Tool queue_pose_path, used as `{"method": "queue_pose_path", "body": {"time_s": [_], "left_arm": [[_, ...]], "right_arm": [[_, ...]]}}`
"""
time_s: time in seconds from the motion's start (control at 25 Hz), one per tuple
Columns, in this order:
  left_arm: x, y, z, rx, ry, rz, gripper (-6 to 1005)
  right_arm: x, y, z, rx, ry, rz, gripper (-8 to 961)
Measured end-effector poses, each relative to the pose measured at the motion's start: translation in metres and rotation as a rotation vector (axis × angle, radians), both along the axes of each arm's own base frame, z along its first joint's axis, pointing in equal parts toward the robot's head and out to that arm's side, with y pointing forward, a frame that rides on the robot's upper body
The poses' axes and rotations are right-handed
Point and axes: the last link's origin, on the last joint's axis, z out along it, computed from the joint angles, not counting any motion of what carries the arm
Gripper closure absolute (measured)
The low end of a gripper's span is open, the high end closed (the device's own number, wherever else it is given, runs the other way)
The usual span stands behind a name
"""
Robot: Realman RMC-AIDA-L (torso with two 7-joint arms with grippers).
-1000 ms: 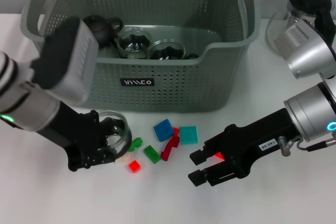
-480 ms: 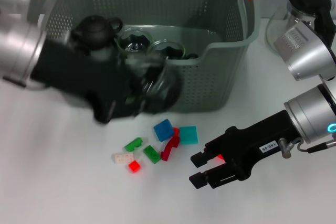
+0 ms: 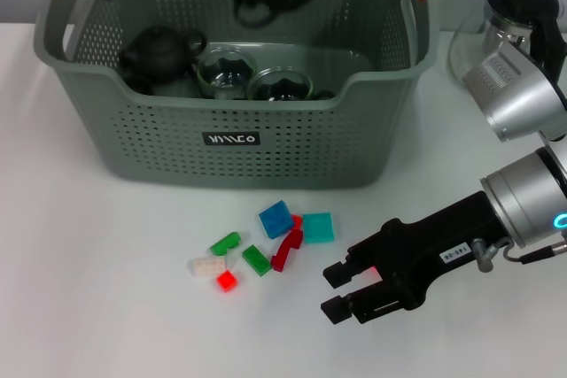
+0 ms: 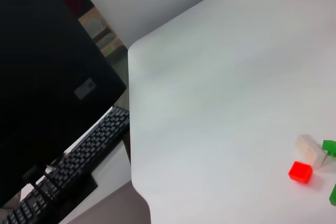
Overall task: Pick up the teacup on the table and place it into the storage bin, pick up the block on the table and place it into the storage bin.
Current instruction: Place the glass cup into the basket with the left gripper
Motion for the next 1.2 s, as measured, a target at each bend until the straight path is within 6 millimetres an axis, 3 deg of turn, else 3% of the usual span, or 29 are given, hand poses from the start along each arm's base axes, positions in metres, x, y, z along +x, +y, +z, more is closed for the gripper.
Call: {"method": "queue_pose_path", "body": {"time_s": [0.2,0.4,0.72,1.2], "left_arm": [[-0.006,0.039,-0.016,0.086,0.075,0.167,935],[-0.017,0.060,-0.034,0.177,0.174,0.241,936],[-0.032,0.072,-0.057,0.285,0.317,0.261,936],[-0.040,0.070,-0.074,0.290,0.400,0.239,935]], "right_arm": [[0.001,0.000,0.001,0.001,-0.002,0.000,400],[0.000,0.001,0.001,0.000,-0.007,0.006,400],[-0.001,0.001,-0.001,0.000,-0.013,0.007,400],[0.000,0.000,-0.002,0.001,-0.011,0.006,400]]}}
